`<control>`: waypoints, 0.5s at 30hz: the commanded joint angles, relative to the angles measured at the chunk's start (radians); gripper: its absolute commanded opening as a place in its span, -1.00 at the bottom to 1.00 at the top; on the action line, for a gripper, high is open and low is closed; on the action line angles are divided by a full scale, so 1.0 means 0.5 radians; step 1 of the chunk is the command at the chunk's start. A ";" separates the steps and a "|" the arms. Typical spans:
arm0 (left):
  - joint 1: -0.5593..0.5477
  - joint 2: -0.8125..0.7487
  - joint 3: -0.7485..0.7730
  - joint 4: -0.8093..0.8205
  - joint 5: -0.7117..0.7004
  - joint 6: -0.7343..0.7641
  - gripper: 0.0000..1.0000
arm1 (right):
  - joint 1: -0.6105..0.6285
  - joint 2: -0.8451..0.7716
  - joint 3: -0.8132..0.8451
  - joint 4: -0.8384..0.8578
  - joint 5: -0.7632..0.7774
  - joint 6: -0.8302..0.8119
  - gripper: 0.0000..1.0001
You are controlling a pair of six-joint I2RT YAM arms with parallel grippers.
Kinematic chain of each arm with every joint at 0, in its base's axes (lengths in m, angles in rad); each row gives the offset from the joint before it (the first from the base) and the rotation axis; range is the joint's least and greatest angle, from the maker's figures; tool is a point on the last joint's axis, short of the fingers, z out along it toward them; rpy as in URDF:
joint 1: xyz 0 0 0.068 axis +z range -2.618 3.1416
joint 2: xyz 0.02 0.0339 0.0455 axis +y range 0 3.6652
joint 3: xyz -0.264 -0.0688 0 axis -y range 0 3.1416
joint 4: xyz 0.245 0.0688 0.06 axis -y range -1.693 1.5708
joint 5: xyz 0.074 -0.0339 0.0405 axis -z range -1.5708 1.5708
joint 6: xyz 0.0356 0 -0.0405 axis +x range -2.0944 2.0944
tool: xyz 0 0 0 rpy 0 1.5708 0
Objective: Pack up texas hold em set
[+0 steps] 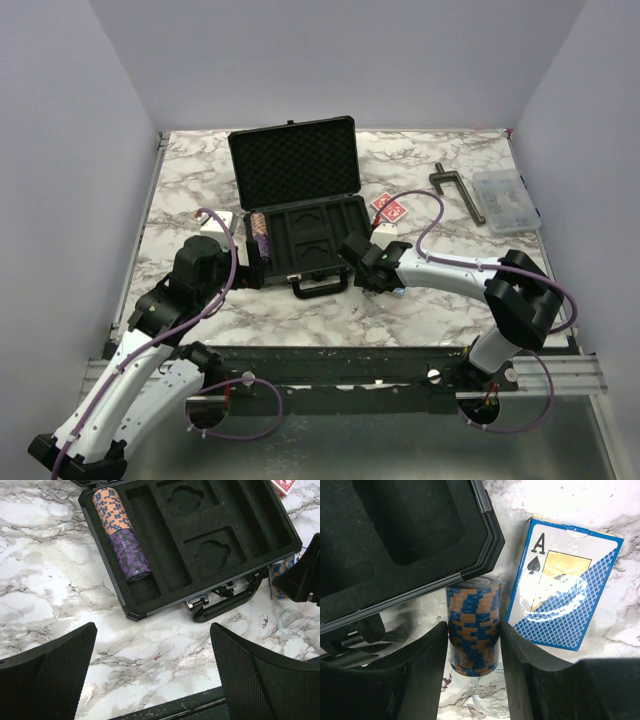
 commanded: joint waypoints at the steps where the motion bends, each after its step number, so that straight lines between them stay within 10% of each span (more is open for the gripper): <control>1: 0.002 -0.021 -0.012 -0.021 0.055 0.022 0.89 | -0.013 0.040 0.012 0.051 0.028 -0.008 -0.04; 15: 0.002 -0.026 -0.015 -0.024 0.046 0.027 0.89 | -0.013 -0.044 0.115 -0.172 0.028 -0.126 -0.53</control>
